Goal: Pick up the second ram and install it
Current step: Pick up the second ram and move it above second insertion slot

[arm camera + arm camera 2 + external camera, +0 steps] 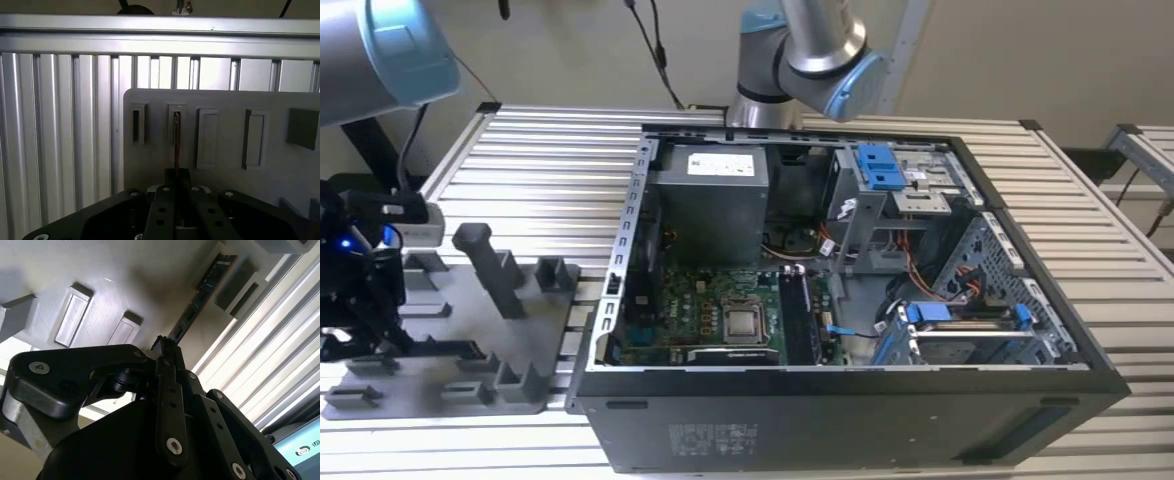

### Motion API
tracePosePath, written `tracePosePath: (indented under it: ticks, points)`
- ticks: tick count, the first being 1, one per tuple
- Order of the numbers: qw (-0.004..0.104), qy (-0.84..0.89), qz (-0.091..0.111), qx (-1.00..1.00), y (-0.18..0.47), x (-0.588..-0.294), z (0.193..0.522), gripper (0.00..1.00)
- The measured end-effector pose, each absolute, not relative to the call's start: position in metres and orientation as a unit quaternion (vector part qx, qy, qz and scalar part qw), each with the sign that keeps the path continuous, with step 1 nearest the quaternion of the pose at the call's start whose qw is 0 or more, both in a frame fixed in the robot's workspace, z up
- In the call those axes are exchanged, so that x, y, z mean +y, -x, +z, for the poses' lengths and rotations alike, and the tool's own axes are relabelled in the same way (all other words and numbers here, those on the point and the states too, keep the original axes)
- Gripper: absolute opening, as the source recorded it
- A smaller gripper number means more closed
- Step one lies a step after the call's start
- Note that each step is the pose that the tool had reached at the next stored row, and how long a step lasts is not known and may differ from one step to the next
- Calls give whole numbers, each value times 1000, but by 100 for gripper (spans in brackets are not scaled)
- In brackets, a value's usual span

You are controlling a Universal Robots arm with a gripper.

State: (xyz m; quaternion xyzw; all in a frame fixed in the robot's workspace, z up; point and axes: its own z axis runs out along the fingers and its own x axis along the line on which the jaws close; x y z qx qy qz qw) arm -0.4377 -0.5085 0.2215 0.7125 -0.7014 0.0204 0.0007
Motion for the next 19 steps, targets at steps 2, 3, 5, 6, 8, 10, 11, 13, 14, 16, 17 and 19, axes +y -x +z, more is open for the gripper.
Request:
tracePosePath:
  ticks: [2,3,5,6,8,10,11,13,14,16,17,19]
  points:
    - [1,-712,20,-701,438,-508,224,14]
    - [1,-713,20,-701,438,-508,225,14]
    - [1,-713,20,-701,438,-508,227,14]
    - [1,-713,20,-701,438,-508,227,14]
    - [1,-713,20,-701,438,-508,229,14]
    - [1,-713,20,-701,438,-508,230,14]
    - [1,-713,20,-701,438,-508,231,14]
    - [1,-713,20,-701,438,-508,232,14]
    - [1,-713,20,-701,438,-508,233,14]
    - [1,-713,20,-701,438,-508,234,14]
    - [1,-712,20,-701,438,-508,235,14]
    - [1,-713,20,-701,438,-508,236,14]
